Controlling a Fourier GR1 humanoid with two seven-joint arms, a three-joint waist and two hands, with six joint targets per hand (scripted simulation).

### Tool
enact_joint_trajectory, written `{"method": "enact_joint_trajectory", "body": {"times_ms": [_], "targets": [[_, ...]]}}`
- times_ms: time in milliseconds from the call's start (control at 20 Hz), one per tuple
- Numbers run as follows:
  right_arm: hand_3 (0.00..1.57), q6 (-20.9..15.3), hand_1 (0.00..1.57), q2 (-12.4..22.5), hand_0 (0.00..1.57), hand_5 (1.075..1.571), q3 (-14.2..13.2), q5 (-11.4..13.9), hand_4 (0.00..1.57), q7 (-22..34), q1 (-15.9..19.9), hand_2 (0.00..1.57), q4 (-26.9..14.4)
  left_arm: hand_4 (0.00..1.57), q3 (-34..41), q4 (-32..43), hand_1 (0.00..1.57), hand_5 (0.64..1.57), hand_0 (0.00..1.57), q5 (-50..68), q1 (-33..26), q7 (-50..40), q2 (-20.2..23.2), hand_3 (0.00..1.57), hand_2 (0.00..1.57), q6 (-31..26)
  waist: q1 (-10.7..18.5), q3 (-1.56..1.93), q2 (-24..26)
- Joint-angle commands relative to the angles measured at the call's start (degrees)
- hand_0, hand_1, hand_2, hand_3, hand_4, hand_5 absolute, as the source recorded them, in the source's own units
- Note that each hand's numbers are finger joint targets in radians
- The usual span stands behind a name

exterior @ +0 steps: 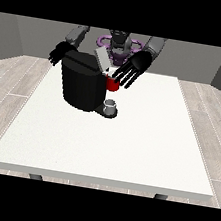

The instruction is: Insert the coffee pod into the coffee machine and close the lid

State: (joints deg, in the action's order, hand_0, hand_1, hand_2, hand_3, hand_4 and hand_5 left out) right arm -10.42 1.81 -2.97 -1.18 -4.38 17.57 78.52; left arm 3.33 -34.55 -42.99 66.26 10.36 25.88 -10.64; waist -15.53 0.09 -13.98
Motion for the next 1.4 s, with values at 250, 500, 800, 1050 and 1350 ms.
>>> {"method": "enact_joint_trajectory", "body": {"times_ms": [250,500,800,1050,1350], "targets": [[0.0,-0.5,0.0,0.27,0.0,1.571,-2.47,-1.9,0.38,0.57,-0.71,0.0,-1.62,0.0,-1.12,-1.58,0.0,1.571,0.0,-0.81,-4.37,-0.64,-3.99,0.0,0.0,0.15,3.62,-0.08,4.62],[0.0,-0.31,0.0,-0.56,0.0,1.571,-1.29,-2.11,0.43,-2.28,-5.11,0.0,-0.91,0.0,1.32,-1.83,0.0,1.571,0.0,1.21,-5.54,-0.17,-2.68,0.0,0.0,-1.47,4.28,-0.08,7.04],[0.0,2.39,0.0,1.47,0.0,1.571,-2.21,-3.51,0.49,-1.66,-10.01,0.0,-0.52,0.0,9.77,-1.79,0.0,1.571,0.0,11.59,-10.49,-1.99,-8.9,0.0,0.0,-1.71,7.58,-0.13,16.11],[0.0,5.41,0.0,5.29,0.0,1.571,-1.69,-2.7,0.39,-0.68,-11.61,0.0,1.26,0.0,15.59,-1.99,0.0,1.571,0.0,20.61,-19.14,4.9,-13.96,0.0,0.0,-3.73,12.45,-0.2,21.27],[0.0,8.08,0.0,7.08,0.0,1.571,-0.18,-3.0,0.0,3.58,-9.83,0.0,4.56,0.19,16.72,-3.08,0.0,1.571,0.0,23.89,-23.97,1.26,-19.36,0.0,0.0,-2.8,16.02,-0.1,27.93]]}}
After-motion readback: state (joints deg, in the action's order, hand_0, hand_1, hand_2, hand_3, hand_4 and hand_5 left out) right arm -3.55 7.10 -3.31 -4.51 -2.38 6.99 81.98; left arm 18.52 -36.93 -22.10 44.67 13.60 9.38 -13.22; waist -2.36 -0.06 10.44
